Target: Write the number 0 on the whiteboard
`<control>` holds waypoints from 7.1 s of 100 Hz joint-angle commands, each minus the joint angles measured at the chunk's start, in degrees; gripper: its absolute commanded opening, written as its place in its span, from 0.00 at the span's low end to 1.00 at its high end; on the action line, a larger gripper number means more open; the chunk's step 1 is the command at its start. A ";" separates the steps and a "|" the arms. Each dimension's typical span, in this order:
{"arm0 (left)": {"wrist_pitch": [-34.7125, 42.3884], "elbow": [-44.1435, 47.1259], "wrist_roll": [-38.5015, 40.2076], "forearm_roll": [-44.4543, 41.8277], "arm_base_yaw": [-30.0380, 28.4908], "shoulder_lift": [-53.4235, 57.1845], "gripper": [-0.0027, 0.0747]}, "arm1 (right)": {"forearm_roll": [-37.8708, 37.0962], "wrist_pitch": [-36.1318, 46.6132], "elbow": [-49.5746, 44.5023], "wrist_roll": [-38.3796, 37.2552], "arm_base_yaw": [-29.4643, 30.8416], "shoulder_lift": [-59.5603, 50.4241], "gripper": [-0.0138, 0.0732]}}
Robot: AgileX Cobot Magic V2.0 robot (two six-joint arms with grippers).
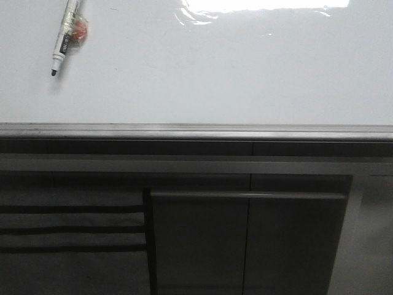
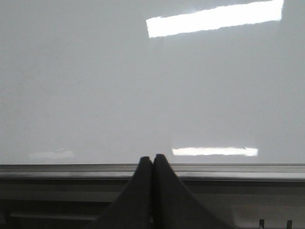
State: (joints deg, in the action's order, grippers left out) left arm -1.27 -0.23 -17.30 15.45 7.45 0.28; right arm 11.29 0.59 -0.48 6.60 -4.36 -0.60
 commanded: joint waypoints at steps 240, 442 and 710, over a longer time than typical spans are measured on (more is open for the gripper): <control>-13.17 -41.51 -1.45 4.87 7.51 -52.12 0.58 | 3.49 -29.07 38.93 5.00 0.29 36.36 0.56; -10.04 -63.21 -1.45 -5.29 9.42 -83.21 0.01 | 3.49 -26.85 39.40 5.00 0.29 37.00 0.56; -56.40 -73.20 -21.07 -7.61 44.46 -75.73 0.01 | 18.73 -53.48 67.37 51.79 -33.34 69.75 0.20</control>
State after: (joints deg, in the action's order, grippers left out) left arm -60.46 -71.56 -39.21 6.91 51.49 -76.80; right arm 27.94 -54.79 65.06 58.00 -37.65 70.01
